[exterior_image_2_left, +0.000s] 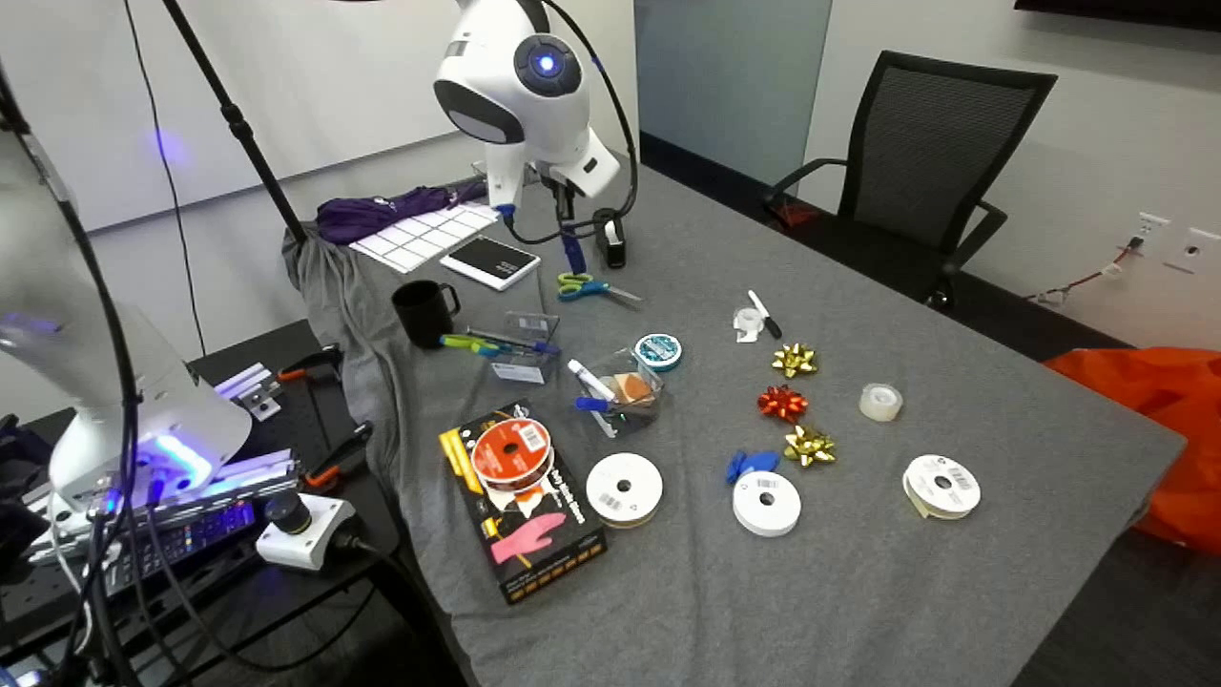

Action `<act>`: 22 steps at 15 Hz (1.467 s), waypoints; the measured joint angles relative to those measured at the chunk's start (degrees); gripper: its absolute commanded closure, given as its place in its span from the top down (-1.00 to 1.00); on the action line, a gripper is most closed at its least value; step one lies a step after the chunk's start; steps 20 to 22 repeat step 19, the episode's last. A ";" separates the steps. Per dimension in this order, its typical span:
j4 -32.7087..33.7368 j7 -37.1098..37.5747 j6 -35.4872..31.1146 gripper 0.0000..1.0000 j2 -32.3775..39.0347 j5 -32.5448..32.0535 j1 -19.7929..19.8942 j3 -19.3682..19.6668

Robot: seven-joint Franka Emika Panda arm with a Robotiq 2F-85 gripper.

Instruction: Take the blue object out of the black cup

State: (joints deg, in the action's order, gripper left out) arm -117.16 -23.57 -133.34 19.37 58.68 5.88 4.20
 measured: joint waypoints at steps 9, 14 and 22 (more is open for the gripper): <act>6.08 0.50 -7.08 0.50 7.84 3.61 0.36 -1.49; 5.64 8.98 -6.64 1.00 7.73 -9.57 0.21 -0.19; 3.09 18.82 -2.65 1.00 3.87 -28.96 0.20 1.75</act>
